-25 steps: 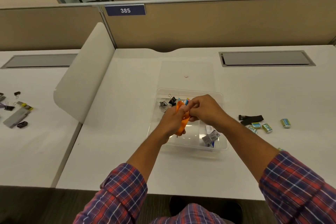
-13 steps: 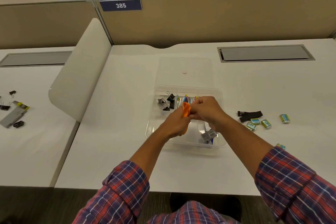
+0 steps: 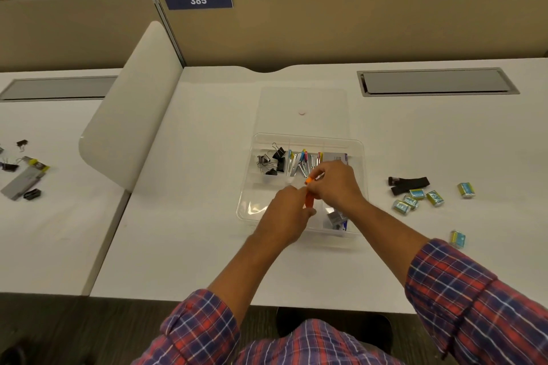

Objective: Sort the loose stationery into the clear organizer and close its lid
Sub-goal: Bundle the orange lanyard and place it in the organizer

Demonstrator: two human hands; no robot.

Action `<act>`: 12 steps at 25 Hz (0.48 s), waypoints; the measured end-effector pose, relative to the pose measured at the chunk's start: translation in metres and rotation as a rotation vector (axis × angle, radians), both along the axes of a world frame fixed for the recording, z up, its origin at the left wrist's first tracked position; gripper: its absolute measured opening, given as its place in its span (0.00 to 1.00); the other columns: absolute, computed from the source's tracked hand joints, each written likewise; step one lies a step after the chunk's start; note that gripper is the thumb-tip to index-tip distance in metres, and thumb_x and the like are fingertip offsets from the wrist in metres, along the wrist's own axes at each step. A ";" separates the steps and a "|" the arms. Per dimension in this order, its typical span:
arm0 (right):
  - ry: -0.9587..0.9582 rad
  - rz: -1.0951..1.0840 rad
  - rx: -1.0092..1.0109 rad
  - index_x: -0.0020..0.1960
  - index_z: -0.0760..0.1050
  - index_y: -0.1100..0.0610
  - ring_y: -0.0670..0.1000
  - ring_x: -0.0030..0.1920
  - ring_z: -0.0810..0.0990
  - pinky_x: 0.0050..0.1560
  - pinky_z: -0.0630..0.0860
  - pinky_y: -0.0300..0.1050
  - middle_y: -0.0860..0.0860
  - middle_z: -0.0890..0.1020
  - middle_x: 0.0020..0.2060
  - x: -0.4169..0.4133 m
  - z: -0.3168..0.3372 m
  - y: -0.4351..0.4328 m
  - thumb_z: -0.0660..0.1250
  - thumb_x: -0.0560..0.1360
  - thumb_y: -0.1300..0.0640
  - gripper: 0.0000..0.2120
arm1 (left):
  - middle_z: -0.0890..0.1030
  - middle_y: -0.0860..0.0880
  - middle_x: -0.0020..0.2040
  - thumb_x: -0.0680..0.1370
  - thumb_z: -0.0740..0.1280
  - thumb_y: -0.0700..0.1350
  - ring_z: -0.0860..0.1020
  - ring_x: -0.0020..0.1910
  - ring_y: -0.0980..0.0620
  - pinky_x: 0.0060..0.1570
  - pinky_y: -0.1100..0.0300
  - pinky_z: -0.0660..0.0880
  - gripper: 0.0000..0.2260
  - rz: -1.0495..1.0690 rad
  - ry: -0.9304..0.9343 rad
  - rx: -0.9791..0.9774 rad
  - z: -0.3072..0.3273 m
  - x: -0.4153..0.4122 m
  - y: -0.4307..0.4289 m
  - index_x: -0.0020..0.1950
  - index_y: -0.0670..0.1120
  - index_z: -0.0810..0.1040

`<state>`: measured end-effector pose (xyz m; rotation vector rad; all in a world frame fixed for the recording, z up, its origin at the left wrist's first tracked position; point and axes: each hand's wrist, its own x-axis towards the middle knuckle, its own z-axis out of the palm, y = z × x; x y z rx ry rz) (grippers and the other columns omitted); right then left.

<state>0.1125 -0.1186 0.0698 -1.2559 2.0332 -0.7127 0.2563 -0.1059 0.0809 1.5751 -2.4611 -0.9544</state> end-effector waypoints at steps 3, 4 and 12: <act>0.187 0.073 -0.021 0.44 0.83 0.53 0.48 0.42 0.81 0.44 0.80 0.44 0.51 0.84 0.42 0.011 -0.020 0.000 0.76 0.72 0.58 0.03 | 0.82 0.47 0.59 0.83 0.67 0.50 0.81 0.57 0.45 0.57 0.52 0.74 0.12 -0.150 -0.175 -0.201 -0.013 0.005 0.015 0.64 0.47 0.80; 0.256 0.109 -0.033 0.45 0.83 0.54 0.50 0.44 0.80 0.45 0.79 0.45 0.51 0.83 0.42 0.014 -0.023 0.000 0.74 0.73 0.58 0.02 | 0.82 0.47 0.60 0.83 0.65 0.52 0.79 0.61 0.45 0.62 0.48 0.71 0.13 -0.189 -0.220 -0.269 -0.018 0.006 0.018 0.64 0.48 0.80; 0.483 0.312 0.021 0.42 0.76 0.54 0.50 0.35 0.74 0.39 0.75 0.45 0.49 0.75 0.33 0.023 -0.029 -0.010 0.71 0.75 0.61 0.06 | 0.80 0.53 0.69 0.84 0.45 0.65 0.71 0.74 0.45 0.73 0.29 0.47 0.27 -0.265 -0.285 -0.248 -0.034 0.014 0.025 0.69 0.56 0.76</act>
